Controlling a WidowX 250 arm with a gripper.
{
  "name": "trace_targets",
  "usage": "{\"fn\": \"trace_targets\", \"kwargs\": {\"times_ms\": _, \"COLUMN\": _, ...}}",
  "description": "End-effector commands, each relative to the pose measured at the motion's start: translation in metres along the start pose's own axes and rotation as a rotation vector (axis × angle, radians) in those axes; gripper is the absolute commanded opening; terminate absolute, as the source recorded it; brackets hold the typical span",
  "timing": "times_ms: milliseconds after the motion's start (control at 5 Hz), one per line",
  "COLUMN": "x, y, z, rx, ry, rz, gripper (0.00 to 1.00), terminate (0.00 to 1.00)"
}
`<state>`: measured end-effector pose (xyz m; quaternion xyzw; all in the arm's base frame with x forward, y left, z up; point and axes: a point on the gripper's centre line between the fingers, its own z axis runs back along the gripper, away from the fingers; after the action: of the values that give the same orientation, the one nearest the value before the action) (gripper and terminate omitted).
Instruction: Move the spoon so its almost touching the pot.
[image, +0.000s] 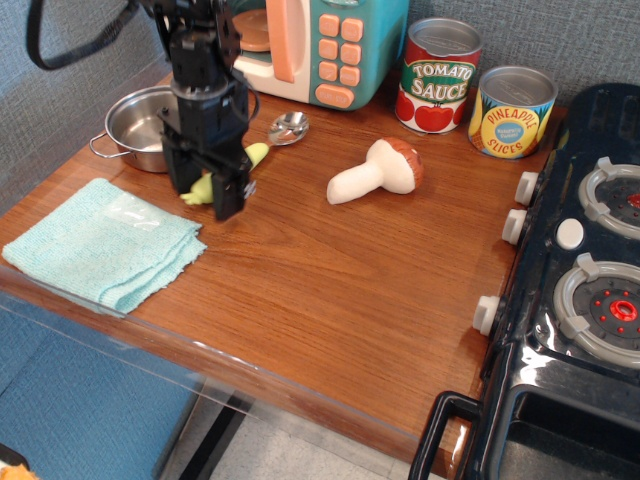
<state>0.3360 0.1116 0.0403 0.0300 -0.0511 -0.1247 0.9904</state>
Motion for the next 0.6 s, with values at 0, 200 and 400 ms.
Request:
{"fn": "trace_targets", "kwargs": {"times_ms": 0, "x": -0.0056, "y": 0.0175, "z": 0.0730, "rx": -0.020, "ry": -0.064, "rz": 0.041, "gripper": 1.00, "terminate": 0.00}}
{"fn": "trace_targets", "kwargs": {"times_ms": 200, "x": -0.0110, "y": 0.0219, "z": 0.0670, "rx": 0.046, "ry": -0.055, "rz": 0.206, "gripper": 1.00, "terminate": 0.00}}
{"fn": "trace_targets", "kwargs": {"times_ms": 400, "x": -0.0110, "y": 0.0219, "z": 0.0670, "rx": 0.046, "ry": -0.055, "rz": 0.206, "gripper": 1.00, "terminate": 0.00}}
